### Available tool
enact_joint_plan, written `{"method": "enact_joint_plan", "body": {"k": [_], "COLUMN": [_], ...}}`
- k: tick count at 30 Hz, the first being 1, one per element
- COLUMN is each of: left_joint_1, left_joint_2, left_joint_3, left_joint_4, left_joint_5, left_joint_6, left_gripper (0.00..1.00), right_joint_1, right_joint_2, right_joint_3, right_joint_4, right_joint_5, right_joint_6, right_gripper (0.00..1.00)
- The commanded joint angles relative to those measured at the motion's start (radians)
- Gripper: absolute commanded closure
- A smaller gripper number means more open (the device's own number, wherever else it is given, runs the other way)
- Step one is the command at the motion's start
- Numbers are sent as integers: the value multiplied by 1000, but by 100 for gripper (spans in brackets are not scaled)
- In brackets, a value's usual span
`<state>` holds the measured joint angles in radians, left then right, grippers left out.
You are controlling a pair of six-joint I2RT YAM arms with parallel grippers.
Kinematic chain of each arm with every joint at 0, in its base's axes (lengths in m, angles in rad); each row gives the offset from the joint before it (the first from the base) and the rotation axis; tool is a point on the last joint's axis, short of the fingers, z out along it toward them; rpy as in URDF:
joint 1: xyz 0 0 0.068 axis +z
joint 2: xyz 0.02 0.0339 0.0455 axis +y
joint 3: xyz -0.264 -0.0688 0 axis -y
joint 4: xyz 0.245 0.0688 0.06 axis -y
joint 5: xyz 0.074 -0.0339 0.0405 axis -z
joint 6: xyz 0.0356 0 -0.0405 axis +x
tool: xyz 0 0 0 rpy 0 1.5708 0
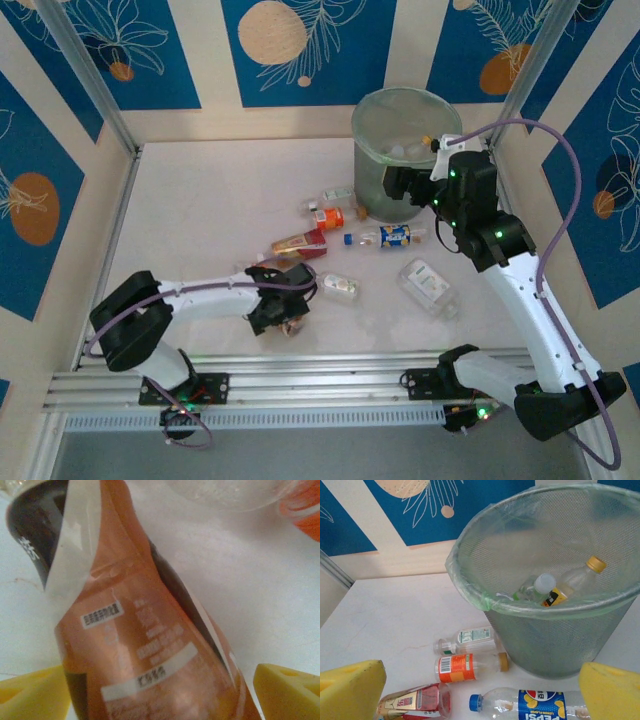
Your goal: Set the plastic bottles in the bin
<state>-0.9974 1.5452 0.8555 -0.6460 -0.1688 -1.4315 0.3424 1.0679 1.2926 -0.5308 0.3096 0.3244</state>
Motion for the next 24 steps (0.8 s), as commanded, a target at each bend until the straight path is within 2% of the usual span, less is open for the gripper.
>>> {"method": "enact_joint_plan", "body": {"k": [1, 13, 18, 24], "left_joint_1": [14, 21, 20, 20], "left_joint_2": [6, -56, -114, -189], "left_joint_3": [-4, 19, 42, 102], "left_joint_4": [-51, -124, -162, -235], "left_joint_5": [-4, -45, -64, -126], "left_joint_6": [-40, -48, -59, -40], "left_gripper": [14, 37, 43, 44], "right_joint_1": [-9, -28, -29, -29], "right_joint_2": [-11, -17, -17, -19], "right_joint_3": [-20, -24, -27, -29], "right_joint_4": [23, 28, 28, 29], "right_joint_5": [-15, -25, -33, -37], "right_joint_6": [3, 19, 29, 34], "right_gripper": [1, 1, 1, 1]}}
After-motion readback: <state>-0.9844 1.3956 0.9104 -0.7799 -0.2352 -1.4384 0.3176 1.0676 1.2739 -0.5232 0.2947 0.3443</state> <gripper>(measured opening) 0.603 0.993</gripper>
